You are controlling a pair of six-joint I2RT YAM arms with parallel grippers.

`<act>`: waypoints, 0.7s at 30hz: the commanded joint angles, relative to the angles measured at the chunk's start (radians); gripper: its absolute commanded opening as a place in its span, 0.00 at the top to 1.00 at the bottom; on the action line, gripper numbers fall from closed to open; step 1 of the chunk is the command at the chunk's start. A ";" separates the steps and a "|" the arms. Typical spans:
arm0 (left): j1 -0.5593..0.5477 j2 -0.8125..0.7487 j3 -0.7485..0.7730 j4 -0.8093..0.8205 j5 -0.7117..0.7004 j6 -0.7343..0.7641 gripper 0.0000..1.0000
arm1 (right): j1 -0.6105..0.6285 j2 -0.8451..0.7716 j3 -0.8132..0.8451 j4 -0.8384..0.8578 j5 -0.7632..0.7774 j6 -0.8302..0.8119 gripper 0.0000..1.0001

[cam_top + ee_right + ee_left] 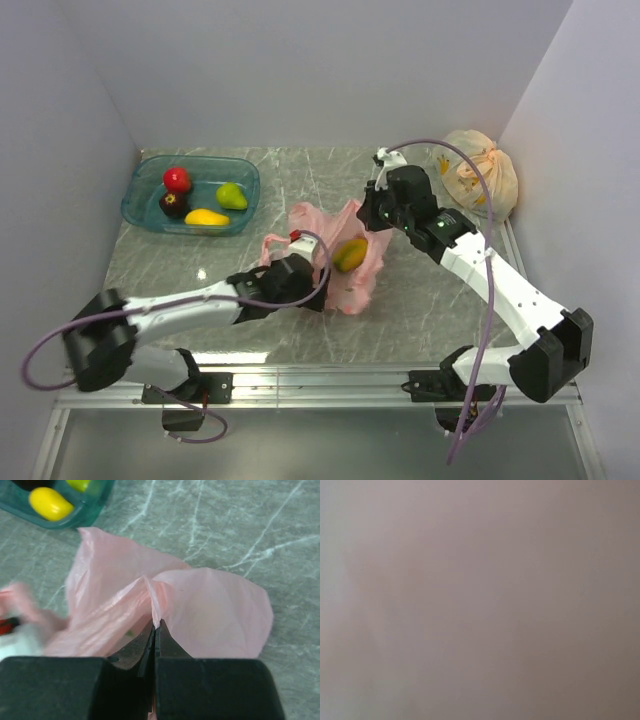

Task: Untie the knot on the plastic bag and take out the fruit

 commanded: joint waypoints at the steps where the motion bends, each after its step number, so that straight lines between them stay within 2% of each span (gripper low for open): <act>1: -0.013 -0.193 -0.075 0.185 0.101 0.110 0.01 | -0.009 0.036 -0.023 0.022 0.057 -0.014 1.00; 2: -0.011 -0.266 -0.118 0.202 0.124 0.127 0.01 | -0.009 0.045 -0.032 0.032 0.057 -0.013 1.00; 5: -0.010 -0.331 -0.149 0.221 0.131 0.150 0.01 | -0.011 0.084 -0.040 0.018 0.042 -0.011 1.00; 7: -0.004 -0.313 -0.132 0.157 0.091 0.142 0.01 | -0.011 0.082 -0.054 0.039 0.005 -0.011 1.00; 10: -0.001 -0.248 -0.110 0.132 0.127 0.149 0.01 | -0.008 0.042 -0.088 0.085 -0.025 -0.014 1.00; 13: -0.001 -0.247 -0.138 0.204 0.239 0.171 0.01 | -0.011 0.033 -0.098 0.072 0.025 -0.014 1.00; 14: -0.002 -0.265 -0.149 0.306 0.259 0.184 0.01 | -0.011 0.036 -0.103 0.070 0.028 -0.019 1.00; 15: -0.002 -0.274 -0.158 0.340 0.264 0.205 0.01 | -0.011 0.036 -0.117 0.071 0.025 -0.023 1.00; 19: -0.002 -0.242 -0.155 0.481 0.172 0.322 0.01 | -0.009 0.009 -0.186 0.128 -0.025 -0.034 1.00; 21: -0.002 -0.175 -0.132 0.552 0.140 0.397 0.01 | -0.009 -0.002 -0.206 0.145 -0.042 -0.033 1.00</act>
